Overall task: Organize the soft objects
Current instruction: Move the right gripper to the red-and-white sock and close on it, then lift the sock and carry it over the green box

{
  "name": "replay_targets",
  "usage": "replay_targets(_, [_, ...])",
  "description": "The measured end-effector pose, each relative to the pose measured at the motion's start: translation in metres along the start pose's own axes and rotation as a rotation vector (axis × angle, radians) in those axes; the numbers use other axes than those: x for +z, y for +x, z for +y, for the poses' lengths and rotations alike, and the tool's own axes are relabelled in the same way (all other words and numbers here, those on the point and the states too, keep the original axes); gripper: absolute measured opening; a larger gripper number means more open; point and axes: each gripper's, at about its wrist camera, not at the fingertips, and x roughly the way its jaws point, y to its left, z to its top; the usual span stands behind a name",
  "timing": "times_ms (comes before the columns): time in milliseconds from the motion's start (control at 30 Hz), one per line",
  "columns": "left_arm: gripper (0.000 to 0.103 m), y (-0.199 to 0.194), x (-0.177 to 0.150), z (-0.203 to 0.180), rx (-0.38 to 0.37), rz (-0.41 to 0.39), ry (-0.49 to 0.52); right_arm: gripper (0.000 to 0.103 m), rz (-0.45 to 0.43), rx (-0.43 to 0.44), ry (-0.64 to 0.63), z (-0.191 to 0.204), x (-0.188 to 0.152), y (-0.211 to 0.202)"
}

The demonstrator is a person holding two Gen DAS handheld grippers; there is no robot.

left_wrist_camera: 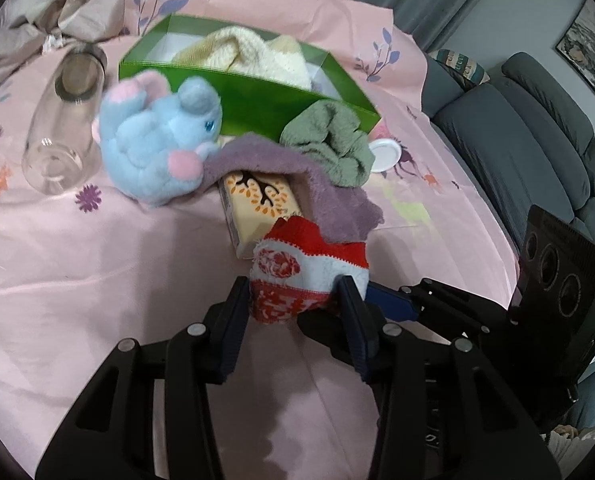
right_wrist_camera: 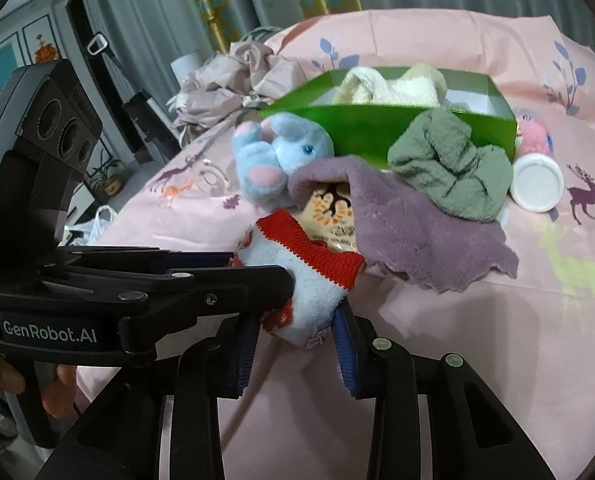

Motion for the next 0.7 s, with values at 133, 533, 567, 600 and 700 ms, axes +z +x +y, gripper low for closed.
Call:
replay_targets(133, [0.043,-0.011,0.002,-0.008,0.015,-0.027,0.021,0.037,-0.026,0.002,-0.005,0.006,0.005,-0.011])
replay_targets(533, [0.043,-0.037,0.013,-0.030,0.023,-0.107,0.090,0.037,-0.105,-0.007,-0.022,0.018,0.020,-0.041])
replay_targets(567, [0.043,-0.038,0.014,-0.032,0.023,-0.113,0.096,0.037,-0.112,-0.009,-0.023,0.018,0.022,-0.043])
replay_targets(600, [0.043,-0.039,0.015,-0.033,0.023,-0.116,0.103,0.037,-0.119,-0.012,-0.023,0.018,0.023,-0.045])
replay_targets(700, [0.043,-0.041,0.020,-0.037,0.021,-0.128,0.117,0.037,-0.139,-0.019,-0.021,0.017,0.027,-0.050])
